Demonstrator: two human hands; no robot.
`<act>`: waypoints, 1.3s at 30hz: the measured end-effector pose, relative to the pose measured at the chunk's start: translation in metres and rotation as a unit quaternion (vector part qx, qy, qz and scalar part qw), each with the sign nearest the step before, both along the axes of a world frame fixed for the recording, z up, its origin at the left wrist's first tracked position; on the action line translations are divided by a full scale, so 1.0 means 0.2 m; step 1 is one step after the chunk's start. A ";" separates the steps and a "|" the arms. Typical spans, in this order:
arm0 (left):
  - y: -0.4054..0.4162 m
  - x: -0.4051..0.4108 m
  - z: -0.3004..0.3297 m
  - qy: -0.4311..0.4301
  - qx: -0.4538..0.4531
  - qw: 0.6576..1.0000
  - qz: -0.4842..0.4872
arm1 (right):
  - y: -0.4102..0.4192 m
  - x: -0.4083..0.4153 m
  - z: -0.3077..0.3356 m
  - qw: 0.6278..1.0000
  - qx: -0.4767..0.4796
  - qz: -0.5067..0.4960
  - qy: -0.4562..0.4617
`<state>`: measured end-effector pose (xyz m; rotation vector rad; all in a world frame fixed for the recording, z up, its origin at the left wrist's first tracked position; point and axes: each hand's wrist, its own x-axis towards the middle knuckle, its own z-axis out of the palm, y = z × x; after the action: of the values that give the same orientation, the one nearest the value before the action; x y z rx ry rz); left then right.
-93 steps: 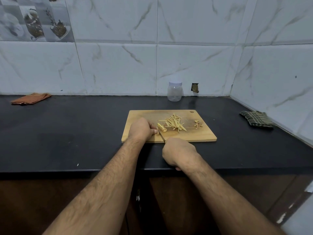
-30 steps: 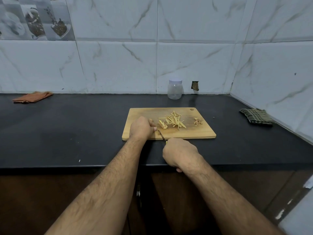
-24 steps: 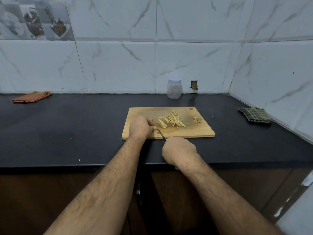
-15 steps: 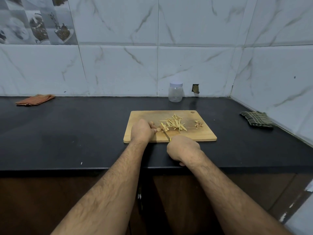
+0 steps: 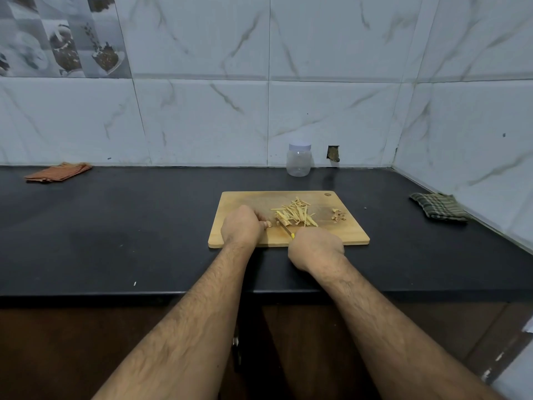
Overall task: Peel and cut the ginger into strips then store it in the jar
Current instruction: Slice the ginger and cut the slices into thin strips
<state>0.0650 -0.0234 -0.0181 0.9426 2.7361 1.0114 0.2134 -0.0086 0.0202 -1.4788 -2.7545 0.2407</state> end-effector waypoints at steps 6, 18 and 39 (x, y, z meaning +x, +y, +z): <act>-0.02 0.00 -0.01 0.001 0.004 1.000 -0.005 | -0.01 -0.03 -0.01 1.000 0.002 0.005 0.003; 0.00 0.04 0.03 0.007 -0.015 1.000 -0.004 | -0.04 -0.02 -0.01 0.997 -0.079 -0.002 0.020; 0.01 0.03 0.00 -0.016 0.004 1.000 -0.008 | -0.04 0.00 -0.03 0.994 -0.081 -0.017 0.067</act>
<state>0.0706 -0.0221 -0.0174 0.9399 2.6965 1.0266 0.2130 -0.0162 0.0146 -1.4819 -2.6556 0.5551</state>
